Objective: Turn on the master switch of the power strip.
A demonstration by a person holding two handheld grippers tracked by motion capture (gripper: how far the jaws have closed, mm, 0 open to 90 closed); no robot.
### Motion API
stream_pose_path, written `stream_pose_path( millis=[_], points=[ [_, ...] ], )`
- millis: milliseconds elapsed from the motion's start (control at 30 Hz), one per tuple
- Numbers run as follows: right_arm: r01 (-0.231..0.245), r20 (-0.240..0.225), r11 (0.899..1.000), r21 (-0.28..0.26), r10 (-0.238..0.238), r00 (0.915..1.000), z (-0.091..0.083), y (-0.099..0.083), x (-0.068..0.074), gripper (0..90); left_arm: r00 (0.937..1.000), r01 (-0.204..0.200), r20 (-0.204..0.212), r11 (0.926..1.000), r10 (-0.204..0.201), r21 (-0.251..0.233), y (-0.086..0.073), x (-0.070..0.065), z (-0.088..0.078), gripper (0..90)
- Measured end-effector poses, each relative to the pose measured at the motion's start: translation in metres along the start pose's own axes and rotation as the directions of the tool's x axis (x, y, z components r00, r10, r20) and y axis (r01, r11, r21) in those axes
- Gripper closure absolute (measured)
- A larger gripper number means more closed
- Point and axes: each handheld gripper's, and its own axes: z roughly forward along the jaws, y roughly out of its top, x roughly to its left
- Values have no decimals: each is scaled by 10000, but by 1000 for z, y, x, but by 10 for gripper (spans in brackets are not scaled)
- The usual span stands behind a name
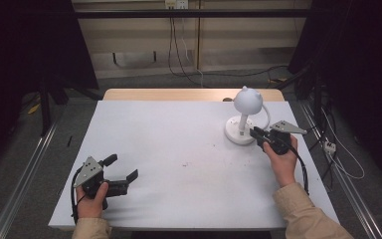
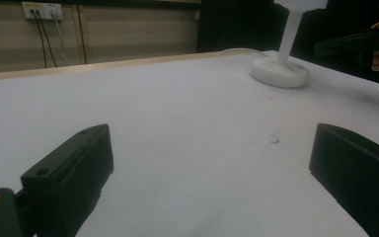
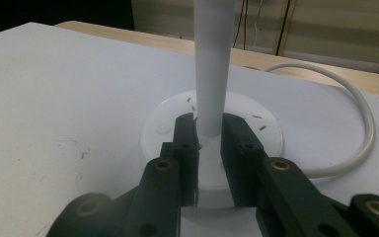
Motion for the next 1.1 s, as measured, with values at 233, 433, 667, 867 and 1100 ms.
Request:
stream_pose_path(
  millis=[233, 433, 667, 867, 1100],
  points=[
    [-59, 80, 9999, 102, 58, 10000, 2, 0, -2, 812, 10000, 7, -11, 10000, -7, -4, 0, 0, 0, 29],
    [-122, 140, 9998, 160, 120, 9998, 3, 0, -4, 832, 10000, -8, 5, 10000, 8, 1, 0, 0, 0, 29],
    [-207, 221, 9994, 288, 200, 9996, 6, 2, -5, 857, 10000, 4, 11, 10000, -4, -8, 0, 0, 0, 28],
    [-348, 207, 9988, 343, 341, 9992, 8, 2, -6, 870, 10000, -12, 25, 10000, 12, -2, 0, 0, 0, 29],
    [-365, 164, 9985, 411, 359, 9992, 10, 2, -7, 894, 10000, -23, 27, 10000, 23, 30, 0, 0, 1, 29]
  ],
)
